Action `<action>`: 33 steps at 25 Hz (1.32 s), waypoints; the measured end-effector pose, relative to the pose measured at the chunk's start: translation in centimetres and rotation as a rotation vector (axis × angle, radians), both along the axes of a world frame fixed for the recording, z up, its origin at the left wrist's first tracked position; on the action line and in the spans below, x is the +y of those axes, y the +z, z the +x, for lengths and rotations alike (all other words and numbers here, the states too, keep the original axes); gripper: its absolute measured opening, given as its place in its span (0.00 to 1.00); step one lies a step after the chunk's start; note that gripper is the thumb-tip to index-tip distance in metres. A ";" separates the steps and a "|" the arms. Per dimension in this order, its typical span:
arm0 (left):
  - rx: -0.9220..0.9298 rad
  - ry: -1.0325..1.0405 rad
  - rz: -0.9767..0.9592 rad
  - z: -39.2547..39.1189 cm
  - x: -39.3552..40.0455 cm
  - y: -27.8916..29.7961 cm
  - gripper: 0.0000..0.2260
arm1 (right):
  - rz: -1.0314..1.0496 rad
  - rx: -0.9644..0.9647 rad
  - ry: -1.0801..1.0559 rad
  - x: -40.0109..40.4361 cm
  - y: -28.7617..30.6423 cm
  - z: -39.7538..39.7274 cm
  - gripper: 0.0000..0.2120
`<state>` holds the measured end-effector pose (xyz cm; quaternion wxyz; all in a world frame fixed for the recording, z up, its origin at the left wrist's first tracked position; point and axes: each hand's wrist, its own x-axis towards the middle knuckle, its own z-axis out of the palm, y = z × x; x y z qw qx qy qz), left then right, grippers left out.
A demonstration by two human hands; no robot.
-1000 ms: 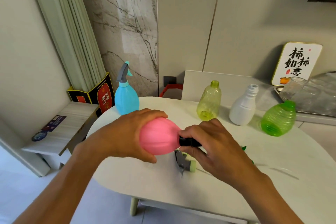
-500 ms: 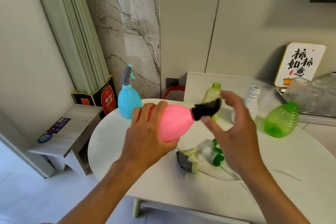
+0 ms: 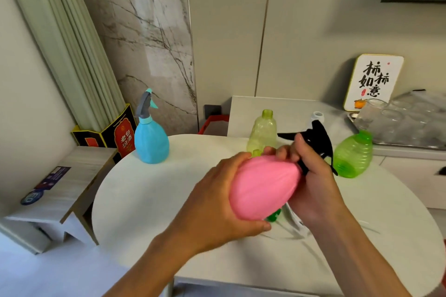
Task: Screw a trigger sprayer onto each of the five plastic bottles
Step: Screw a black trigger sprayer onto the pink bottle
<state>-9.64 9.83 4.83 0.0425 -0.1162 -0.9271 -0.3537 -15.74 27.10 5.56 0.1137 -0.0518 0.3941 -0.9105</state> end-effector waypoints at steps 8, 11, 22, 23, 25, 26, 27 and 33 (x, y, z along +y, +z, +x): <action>-0.027 0.020 0.243 0.8 1.5 -0.4 0.39 | 0.261 0.035 -0.051 -0.7 2.2 1.4 0.20; 0.022 0.043 0.236 0.9 1.9 -0.9 0.38 | 0.301 -0.010 -0.127 -1.3 2.8 1.9 0.20; 0.275 0.301 -0.062 -0.9 5.4 -3.1 0.45 | 0.578 -0.060 -0.391 -2.9 1.5 2.3 0.12; 0.233 0.334 -0.048 -1.5 5.1 -3.1 0.40 | 0.609 -0.032 -0.333 -3.6 1.2 2.4 0.10; 0.148 0.354 0.157 -3.3 3.8 -3.1 0.29 | 0.790 0.109 -0.133 -4.8 0.9 2.7 0.16; 0.153 0.380 0.306 -4.5 2.5 -2.9 0.27 | 0.884 0.178 -0.074 -5.1 0.5 2.7 0.24; 0.158 0.425 0.388 -5.9 1.1 -2.7 0.29 | 0.961 0.217 -0.046 -5.1 0.3 2.6 0.29; 0.000 0.682 0.278 -13.5 -5.9 -5.6 0.43 | 1.030 0.183 0.029 -2.9 -0.8 1.5 0.24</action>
